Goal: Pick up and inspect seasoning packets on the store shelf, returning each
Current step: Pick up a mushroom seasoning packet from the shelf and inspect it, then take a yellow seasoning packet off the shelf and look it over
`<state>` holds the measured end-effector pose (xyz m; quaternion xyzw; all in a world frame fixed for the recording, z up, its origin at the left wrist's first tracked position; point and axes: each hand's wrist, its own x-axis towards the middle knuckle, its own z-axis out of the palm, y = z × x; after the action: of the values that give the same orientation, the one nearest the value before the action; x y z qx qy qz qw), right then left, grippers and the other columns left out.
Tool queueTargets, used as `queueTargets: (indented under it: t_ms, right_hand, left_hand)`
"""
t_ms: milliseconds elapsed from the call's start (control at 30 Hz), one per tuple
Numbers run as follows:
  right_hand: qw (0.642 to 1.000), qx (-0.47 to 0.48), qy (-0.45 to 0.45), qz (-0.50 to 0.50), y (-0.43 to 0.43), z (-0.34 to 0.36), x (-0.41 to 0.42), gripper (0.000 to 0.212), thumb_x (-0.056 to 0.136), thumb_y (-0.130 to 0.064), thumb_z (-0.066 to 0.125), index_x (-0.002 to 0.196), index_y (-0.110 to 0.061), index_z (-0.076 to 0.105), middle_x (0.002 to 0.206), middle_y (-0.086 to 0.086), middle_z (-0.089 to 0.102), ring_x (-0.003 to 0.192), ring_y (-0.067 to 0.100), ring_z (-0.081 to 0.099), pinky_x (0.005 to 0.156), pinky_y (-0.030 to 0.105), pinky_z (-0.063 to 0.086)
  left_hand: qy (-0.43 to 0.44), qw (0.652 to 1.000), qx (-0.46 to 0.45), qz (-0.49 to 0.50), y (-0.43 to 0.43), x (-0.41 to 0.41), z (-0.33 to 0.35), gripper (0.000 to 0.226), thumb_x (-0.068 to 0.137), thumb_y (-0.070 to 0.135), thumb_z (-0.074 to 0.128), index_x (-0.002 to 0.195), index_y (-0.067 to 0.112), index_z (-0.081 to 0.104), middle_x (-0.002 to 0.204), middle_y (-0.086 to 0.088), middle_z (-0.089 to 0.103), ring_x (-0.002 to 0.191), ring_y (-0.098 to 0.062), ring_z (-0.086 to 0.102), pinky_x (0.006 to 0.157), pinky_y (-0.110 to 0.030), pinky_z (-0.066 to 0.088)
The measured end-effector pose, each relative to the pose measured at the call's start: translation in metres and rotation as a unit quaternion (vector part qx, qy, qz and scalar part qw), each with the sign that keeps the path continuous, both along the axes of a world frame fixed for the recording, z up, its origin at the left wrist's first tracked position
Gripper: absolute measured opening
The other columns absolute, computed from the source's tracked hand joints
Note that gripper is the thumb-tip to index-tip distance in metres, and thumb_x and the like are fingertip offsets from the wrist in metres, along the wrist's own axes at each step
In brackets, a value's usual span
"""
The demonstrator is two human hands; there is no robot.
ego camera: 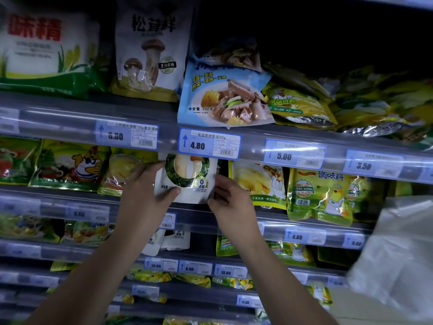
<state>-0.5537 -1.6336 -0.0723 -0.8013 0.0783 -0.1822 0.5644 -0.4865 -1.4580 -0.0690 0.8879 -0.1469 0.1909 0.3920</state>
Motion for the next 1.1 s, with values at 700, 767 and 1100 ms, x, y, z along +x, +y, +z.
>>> queueTargets:
  t_ms: [700, 767, 1100]
  right_hand:
    - [0.984, -0.102, 0.006, -0.145, -0.105, -0.009, -0.083, 0.045, 0.09, -0.005, 0.049, 0.13, -0.023, 0.056, 0.119, -0.005, 0.066, 0.108, 0.014, 0.063, 0.089, 0.033, 0.054]
    - [0.986, -0.105, 0.016, -0.129, -0.109, -0.009, -0.084, 0.048, 0.088, -0.009, 0.047, 0.133, -0.025, 0.054, 0.125, -0.005, 0.065, 0.114, 0.014, 0.062, 0.093, 0.036, 0.054]
    - [0.998, -0.028, 0.019, -0.056, -0.131, -0.015, -0.088, 0.055, 0.094, 0.006, 0.044, 0.141, -0.019, 0.05, 0.134, -0.006, 0.062, 0.123, 0.002, 0.057, 0.101, 0.01, 0.044]
  left_hand:
    - [0.165, 0.983, 0.032, -0.072, -0.15, -0.029, 0.015, 0.093, 0.066, 0.081, 0.057, 0.131, 0.014, 0.052, 0.123, -0.008, 0.066, 0.112, -0.031, 0.064, 0.084, -0.038, 0.053]
    - [0.19, 0.98, 0.02, -0.061, -0.157, -0.027, 0.019, 0.087, 0.07, 0.071, 0.07, 0.13, 0.01, 0.05, 0.124, -0.013, 0.064, 0.113, -0.035, 0.061, 0.085, -0.039, 0.051]
    - [0.263, 0.939, -0.209, -0.076, -0.152, -0.043, 0.034, 0.023, 0.069, 0.03, 0.09, 0.088, 0.026, 0.078, 0.087, 0.011, 0.078, 0.09, -0.011, 0.071, 0.077, -0.024, 0.049]
